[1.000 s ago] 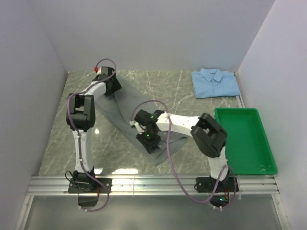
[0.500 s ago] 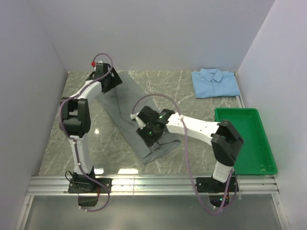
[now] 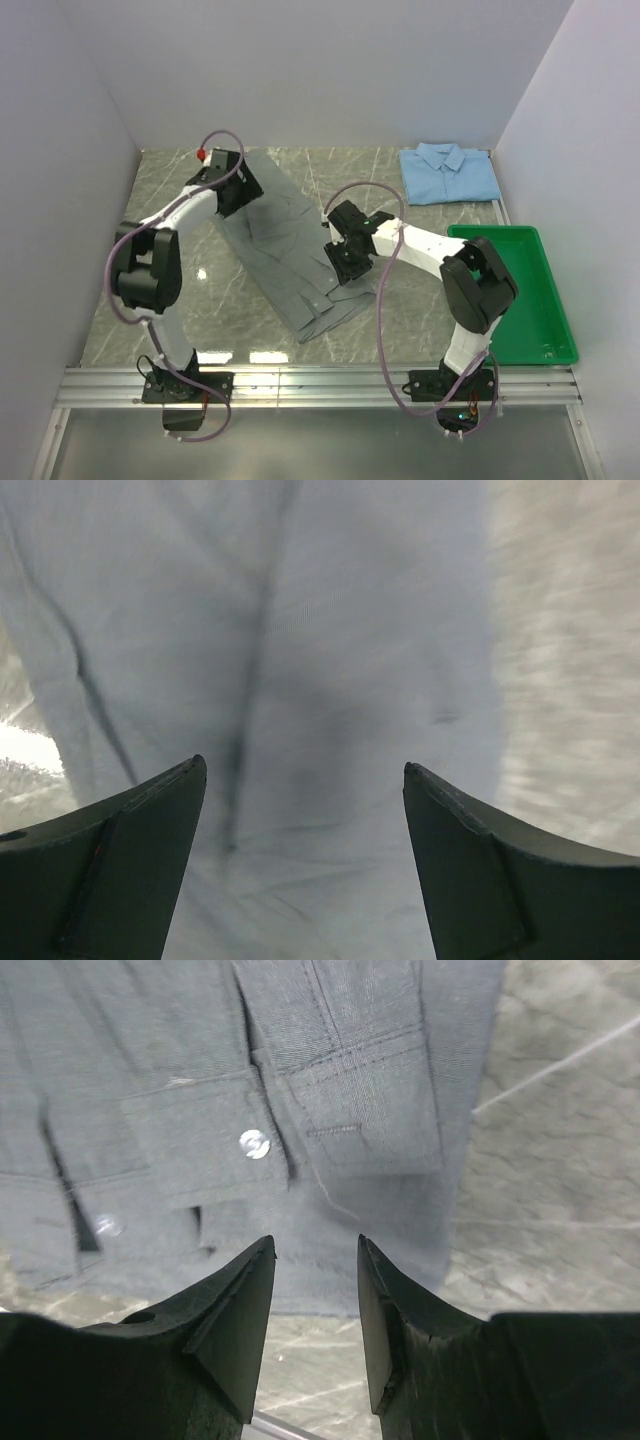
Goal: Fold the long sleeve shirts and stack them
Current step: Fold the shirt
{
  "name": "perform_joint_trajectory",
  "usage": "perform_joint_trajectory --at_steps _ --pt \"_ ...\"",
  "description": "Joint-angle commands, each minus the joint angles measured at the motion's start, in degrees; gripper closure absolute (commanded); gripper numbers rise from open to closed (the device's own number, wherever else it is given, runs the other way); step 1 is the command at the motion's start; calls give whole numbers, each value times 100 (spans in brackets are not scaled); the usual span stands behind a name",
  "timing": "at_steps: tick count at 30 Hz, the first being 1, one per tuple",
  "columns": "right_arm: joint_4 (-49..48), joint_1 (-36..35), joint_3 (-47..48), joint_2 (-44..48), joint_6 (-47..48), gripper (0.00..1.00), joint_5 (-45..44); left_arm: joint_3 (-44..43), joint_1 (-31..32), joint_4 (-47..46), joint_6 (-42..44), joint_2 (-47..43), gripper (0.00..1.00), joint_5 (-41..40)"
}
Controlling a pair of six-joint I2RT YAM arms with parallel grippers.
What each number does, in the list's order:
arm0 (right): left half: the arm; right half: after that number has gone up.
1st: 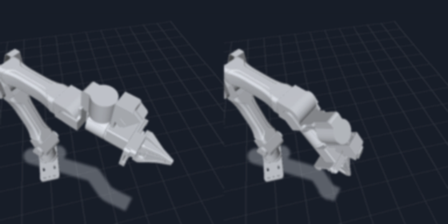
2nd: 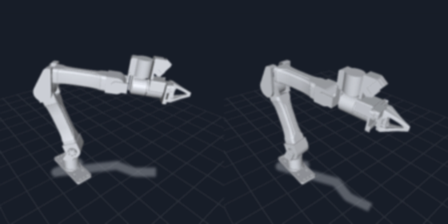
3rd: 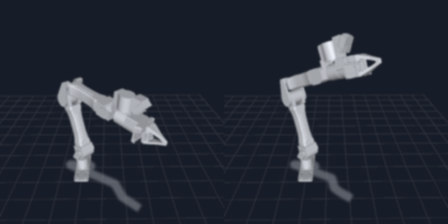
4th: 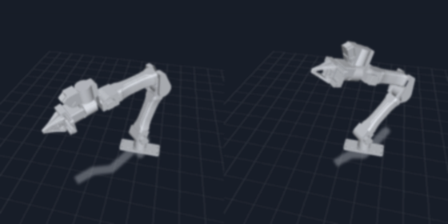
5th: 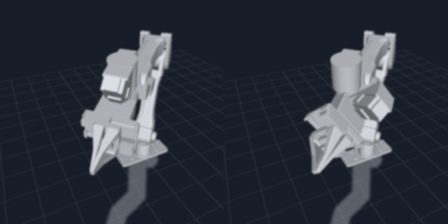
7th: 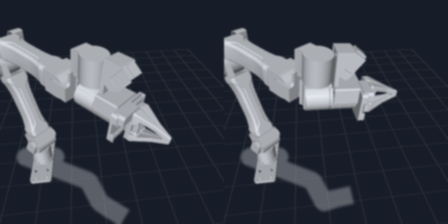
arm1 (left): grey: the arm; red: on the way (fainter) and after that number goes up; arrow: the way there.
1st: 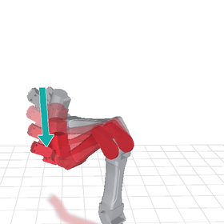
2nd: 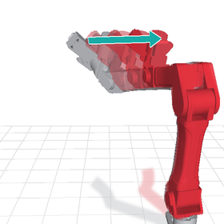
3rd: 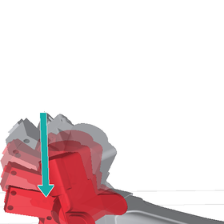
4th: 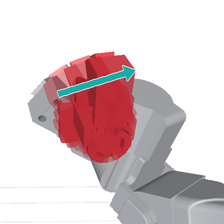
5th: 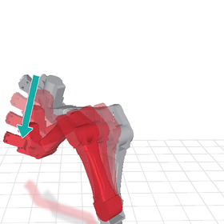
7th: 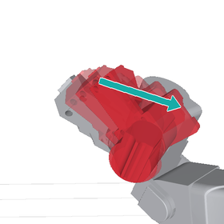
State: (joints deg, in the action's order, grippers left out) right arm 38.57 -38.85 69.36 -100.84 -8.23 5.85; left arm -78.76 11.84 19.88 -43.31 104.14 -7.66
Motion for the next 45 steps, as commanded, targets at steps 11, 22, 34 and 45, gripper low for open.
perform_joint_trajectory --at_steps 11,22,34,45 --pt "282 -236 209 -841 313 55 461 -578 -50 121 77 1556 14 -218" --pt "591 -1125 815 -1140 331 56 1146 -1704 -41 -360 929 2375 14 335" --pt "-84 -818 737 528 -380 54 164 -898 -41 -170 535 -187 9 591" --pt "-701 1028 -897 2068 -1295 31 1470 1783 -50 1412 69 -3389 1 273"
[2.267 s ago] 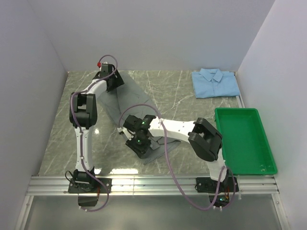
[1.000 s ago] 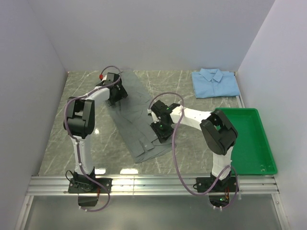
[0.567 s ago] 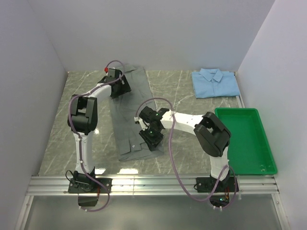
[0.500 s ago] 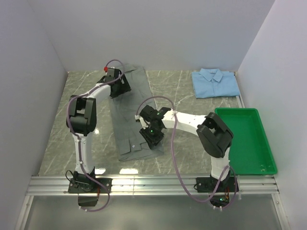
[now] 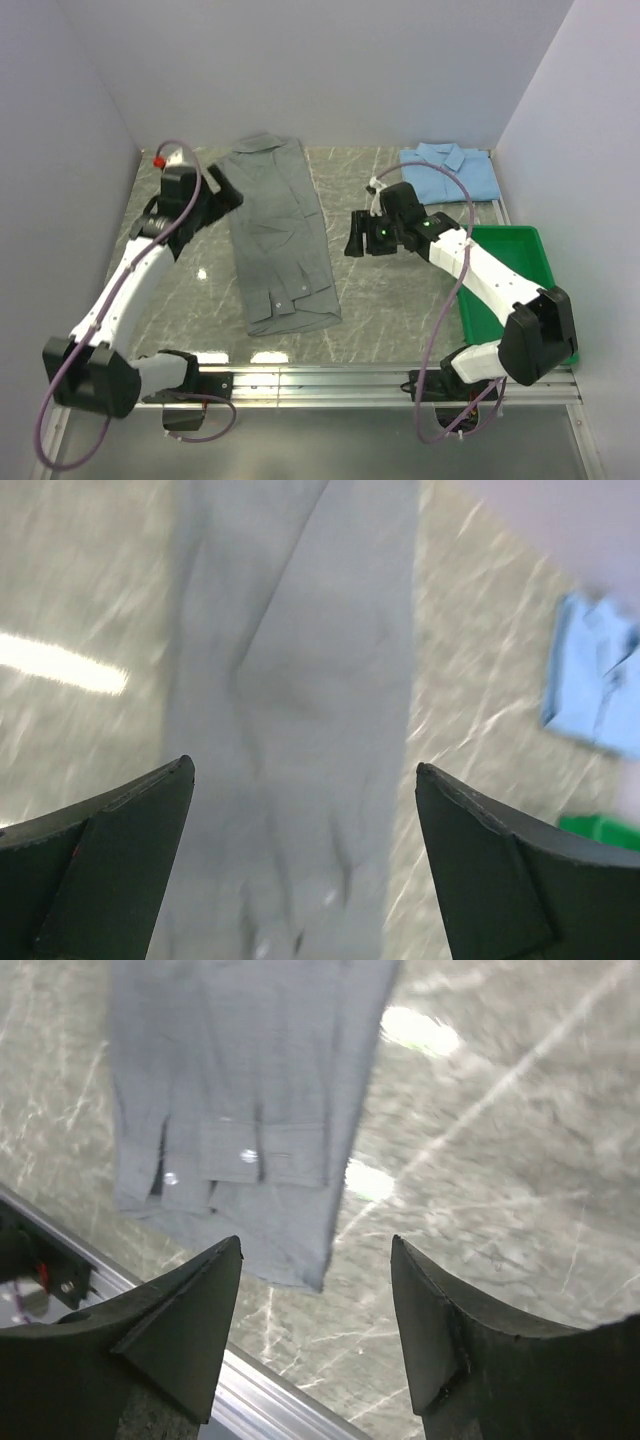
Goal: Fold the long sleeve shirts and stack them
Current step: Fold the shirt
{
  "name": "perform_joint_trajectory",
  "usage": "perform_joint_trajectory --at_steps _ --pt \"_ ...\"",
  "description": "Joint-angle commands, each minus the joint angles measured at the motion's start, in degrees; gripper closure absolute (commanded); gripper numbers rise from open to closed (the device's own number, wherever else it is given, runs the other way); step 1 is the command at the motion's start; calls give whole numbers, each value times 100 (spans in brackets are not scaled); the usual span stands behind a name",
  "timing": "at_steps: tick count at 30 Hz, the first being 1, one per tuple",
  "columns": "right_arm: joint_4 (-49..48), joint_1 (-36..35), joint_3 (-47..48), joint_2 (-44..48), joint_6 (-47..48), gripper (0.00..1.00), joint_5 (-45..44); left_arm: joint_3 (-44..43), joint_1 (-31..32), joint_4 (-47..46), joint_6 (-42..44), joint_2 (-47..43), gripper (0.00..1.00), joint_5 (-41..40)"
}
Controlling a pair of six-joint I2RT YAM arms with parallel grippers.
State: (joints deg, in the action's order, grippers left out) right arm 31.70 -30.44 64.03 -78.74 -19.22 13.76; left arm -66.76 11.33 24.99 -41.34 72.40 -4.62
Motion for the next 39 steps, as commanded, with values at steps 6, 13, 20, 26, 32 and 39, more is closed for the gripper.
perform_joint_trajectory --at_steps 6,13,20,26,32,39 --pt "-682 275 -1322 139 -714 28 952 2271 9 1438 -795 -1666 2 698" --pt "-1096 187 -1683 -492 -1075 35 1691 3651 9 1175 -1139 -2003 8 1832" --pt "-1289 -129 -1675 -1186 -1215 39 1955 3829 159 1245 -1218 -1563 11 2036" --pt "-1377 -278 -1657 -1627 -1286 41 2043 3934 483 1052 -1376 -1168 16 1992" --pt "-1395 -366 -1639 -1891 -1303 43 2105 4092 774 823 -1491 -605 27 2027" --pt "-1413 -498 -1622 -2075 -1356 47 2175 4084 949 867 -1517 -526 49 1992"
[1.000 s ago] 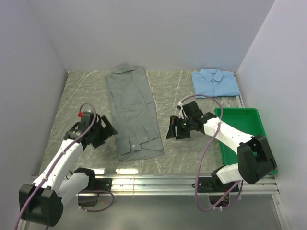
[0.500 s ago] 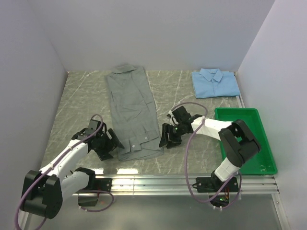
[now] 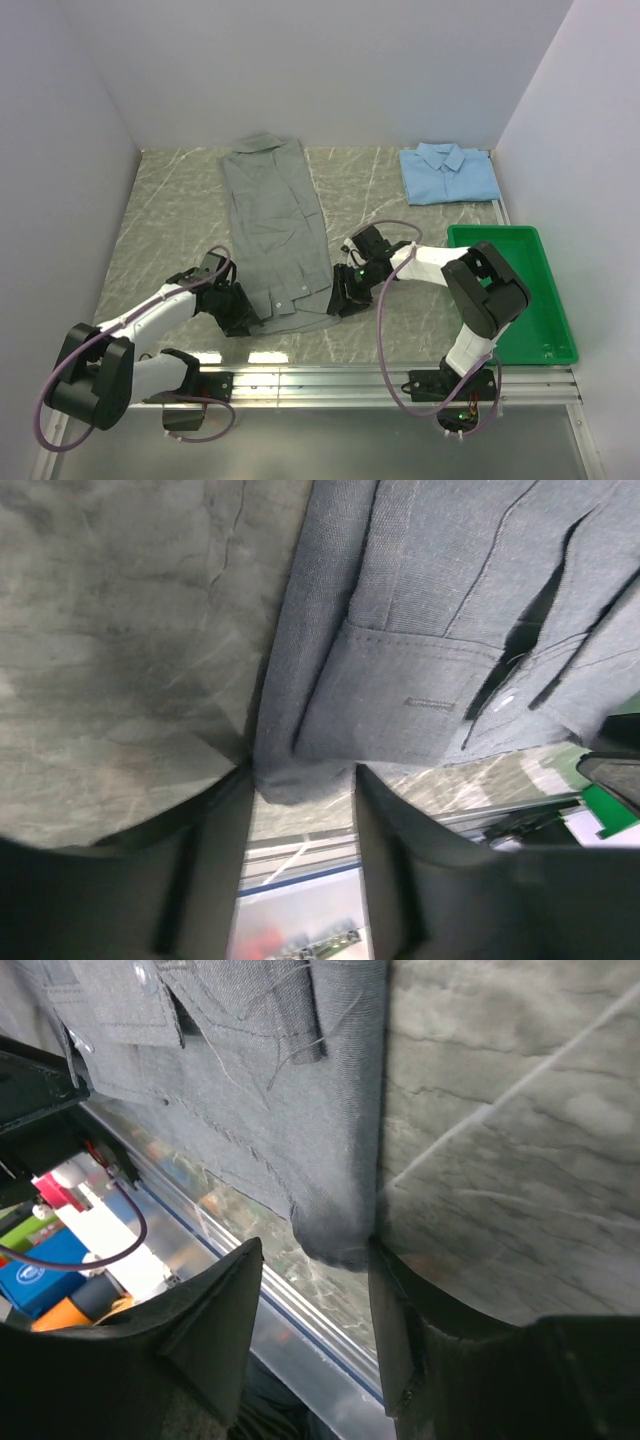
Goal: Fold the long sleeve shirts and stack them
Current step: Fold the shirt
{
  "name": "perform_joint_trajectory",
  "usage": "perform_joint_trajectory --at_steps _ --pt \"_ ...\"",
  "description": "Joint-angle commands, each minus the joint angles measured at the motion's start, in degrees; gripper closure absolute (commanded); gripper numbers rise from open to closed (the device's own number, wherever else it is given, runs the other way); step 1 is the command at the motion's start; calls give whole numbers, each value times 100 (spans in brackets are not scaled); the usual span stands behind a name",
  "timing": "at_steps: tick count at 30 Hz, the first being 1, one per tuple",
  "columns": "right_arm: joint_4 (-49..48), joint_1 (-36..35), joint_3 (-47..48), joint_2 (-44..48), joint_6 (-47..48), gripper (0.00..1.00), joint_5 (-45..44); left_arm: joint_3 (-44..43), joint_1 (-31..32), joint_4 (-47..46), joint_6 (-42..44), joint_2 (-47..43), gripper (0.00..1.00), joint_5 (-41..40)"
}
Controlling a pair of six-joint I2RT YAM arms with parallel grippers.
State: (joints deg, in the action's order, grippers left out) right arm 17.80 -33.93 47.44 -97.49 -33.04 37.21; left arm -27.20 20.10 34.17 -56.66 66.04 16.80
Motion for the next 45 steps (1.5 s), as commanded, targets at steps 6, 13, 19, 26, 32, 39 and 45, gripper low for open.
perform_joint_trajectory --at_steps 6,13,19,26,32,39,45 --pt "-75 -175 20 -305 -1 62 -127 127 152 -95 24 225 69 -124" --pt "267 -175 248 -112 192 100 -293 -206 152 448 -11 -143 99 -510" --pt "1075 -175 626 292 640 100 -513 -769 152 1240 147 -688 99 -591" --pt "1550 -526 381 766 878 100 -478 -690 231 1882 120 -1593 100 -81" --pt "1840 -931 257 1258 887 100 -478 -787 240 2576 244 -2068 99 226" --pt "2271 -913 810 1514 1009 100 -715 -1146 240 2209 -309 -2429 100 212" --pt "2324 -553 1609 1172 1141 100 -759 -1648 231 1357 -565 -1990 100 -615"
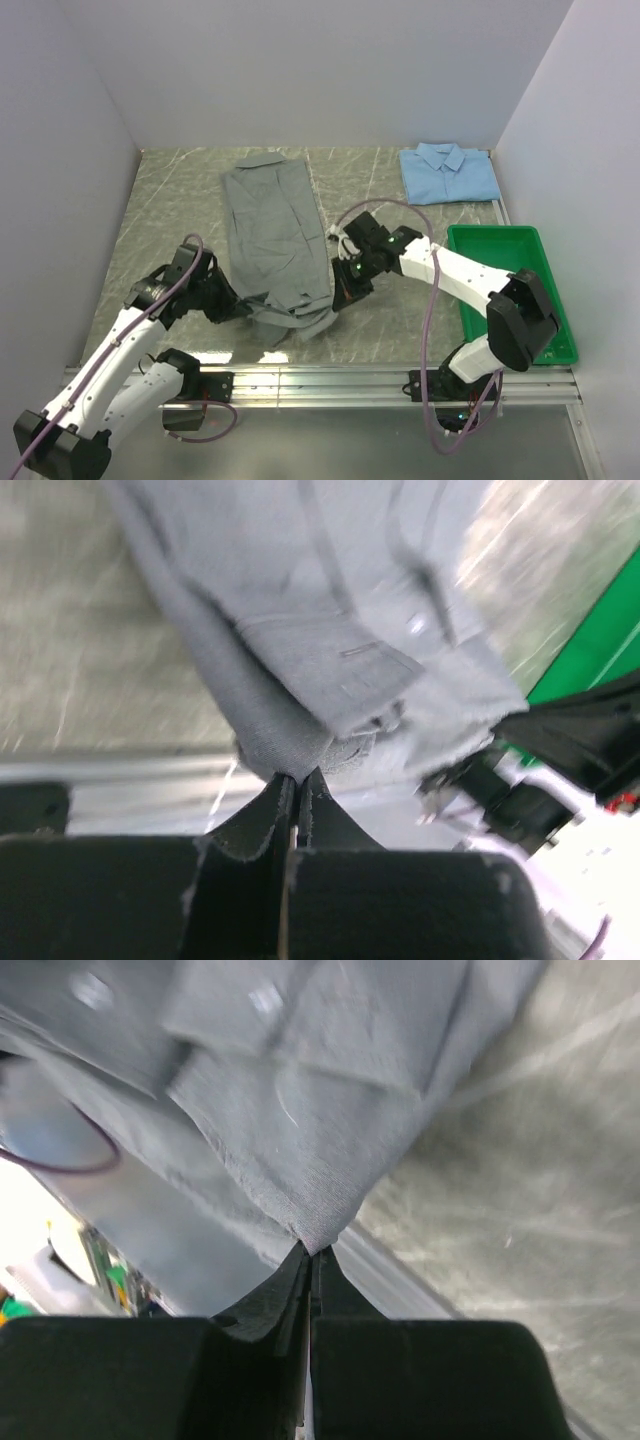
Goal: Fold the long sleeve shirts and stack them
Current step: Fold the shirt
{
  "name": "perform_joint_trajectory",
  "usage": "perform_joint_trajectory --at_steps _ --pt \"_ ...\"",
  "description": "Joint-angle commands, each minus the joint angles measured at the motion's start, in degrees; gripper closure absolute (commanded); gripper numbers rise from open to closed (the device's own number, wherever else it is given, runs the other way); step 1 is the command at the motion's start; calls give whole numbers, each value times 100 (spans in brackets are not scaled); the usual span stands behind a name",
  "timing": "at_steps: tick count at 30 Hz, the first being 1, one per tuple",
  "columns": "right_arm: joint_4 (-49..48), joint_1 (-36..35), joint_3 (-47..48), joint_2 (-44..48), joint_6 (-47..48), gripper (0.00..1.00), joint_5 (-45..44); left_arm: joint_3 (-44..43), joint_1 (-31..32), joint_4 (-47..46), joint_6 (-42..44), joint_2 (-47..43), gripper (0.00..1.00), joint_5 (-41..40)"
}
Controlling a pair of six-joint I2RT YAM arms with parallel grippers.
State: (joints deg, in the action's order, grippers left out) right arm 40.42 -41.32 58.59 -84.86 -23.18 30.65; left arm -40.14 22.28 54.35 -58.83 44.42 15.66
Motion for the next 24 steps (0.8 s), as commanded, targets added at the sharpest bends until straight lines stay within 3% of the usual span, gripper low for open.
perform_joint_trajectory --at_steps 1,14,24 --pt "53 229 609 -162 173 100 -112 -432 4 -810 -357 241 99 -737" --pt "-254 643 3026 -2130 437 100 -454 -758 -171 -2973 -86 1841 100 -3050" --pt "-623 801 4064 -3045 718 100 -1052 -1101 -637 -4054 240 2817 100 -2955"
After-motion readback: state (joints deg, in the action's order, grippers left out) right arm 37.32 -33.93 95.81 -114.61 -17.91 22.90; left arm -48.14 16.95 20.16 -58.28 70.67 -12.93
